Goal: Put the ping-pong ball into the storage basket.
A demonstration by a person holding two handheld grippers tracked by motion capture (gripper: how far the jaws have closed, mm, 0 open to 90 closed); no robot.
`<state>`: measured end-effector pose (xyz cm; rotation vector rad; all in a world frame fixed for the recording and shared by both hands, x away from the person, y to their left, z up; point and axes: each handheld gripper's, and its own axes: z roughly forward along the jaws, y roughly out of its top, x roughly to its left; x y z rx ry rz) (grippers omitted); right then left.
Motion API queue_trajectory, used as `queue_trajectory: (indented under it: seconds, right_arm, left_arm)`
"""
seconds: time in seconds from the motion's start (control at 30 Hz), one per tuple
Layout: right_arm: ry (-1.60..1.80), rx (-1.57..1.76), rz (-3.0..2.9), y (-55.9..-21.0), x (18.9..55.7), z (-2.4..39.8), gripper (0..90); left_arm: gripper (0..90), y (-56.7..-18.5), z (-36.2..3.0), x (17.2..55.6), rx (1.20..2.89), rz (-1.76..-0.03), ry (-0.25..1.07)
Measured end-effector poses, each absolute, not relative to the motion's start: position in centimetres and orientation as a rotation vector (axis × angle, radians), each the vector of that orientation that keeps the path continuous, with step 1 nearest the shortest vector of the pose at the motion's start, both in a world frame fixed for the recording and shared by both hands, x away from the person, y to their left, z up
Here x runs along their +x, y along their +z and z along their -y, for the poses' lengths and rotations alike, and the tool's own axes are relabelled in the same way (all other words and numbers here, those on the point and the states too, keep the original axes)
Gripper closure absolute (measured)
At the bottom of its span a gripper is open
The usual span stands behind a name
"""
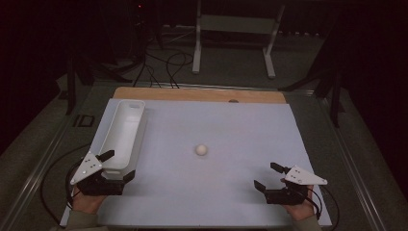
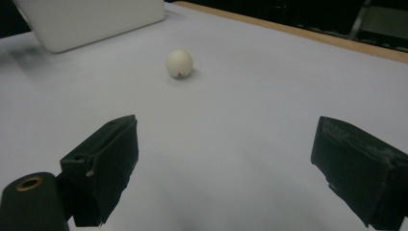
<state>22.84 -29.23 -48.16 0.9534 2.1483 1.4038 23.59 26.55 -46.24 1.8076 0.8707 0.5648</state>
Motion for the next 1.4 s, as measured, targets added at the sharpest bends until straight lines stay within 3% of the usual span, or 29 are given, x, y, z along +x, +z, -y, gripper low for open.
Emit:
queue_trajectory:
  seconds: [0.87,1.4]
  right_arm:
    - [1.412,0.966,-2.119,-48.7,22.8,28.7,8.5]
    - [1.414,0.970,-2.104,-48.6,22.8,28.5,8.6]
  left_arm:
    - [0.1,-45.5,-26.2,24.1,1.814,-0.886,0.584]
    - [0.0,-43.2,-23.7,25.4,1.880,-0.872,0.581]
